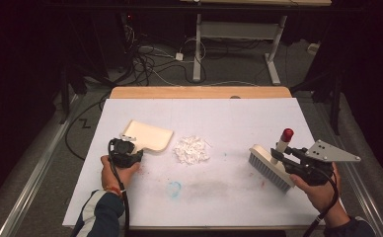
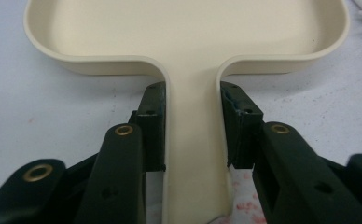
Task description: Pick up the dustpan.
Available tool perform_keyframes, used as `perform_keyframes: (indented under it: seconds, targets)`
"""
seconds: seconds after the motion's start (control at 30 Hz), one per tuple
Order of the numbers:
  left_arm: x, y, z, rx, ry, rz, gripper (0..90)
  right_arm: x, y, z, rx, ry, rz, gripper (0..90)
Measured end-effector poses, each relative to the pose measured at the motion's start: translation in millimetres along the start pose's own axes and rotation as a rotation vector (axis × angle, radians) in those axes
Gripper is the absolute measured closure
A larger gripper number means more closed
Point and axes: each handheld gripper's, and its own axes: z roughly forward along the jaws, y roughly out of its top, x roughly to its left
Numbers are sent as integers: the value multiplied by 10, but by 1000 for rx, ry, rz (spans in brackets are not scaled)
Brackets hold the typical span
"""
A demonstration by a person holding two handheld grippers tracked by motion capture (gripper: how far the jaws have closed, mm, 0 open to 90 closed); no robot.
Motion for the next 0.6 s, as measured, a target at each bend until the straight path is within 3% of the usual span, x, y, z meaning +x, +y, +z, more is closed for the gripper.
perform_keyframes:
  seconds: [0.1,0.33,0.43,0.5,0.6]
  targets:
    - [11,16,-36,8,4,22,634,-6,0,-2,2,-2,1,702]
    - [85,42,-264,-12,-49,67,636,-37,-10,-3,1,-16,7,701]
    - [91,15,-471,-24,-46,116,636,-50,-11,1,-5,-21,12,702]
    - [77,-5,-554,-21,-37,148,636,-62,-13,-1,-6,-25,11,702]
    - [58,-46,-646,-37,-55,183,635,-74,-19,-1,-6,-27,14,702]
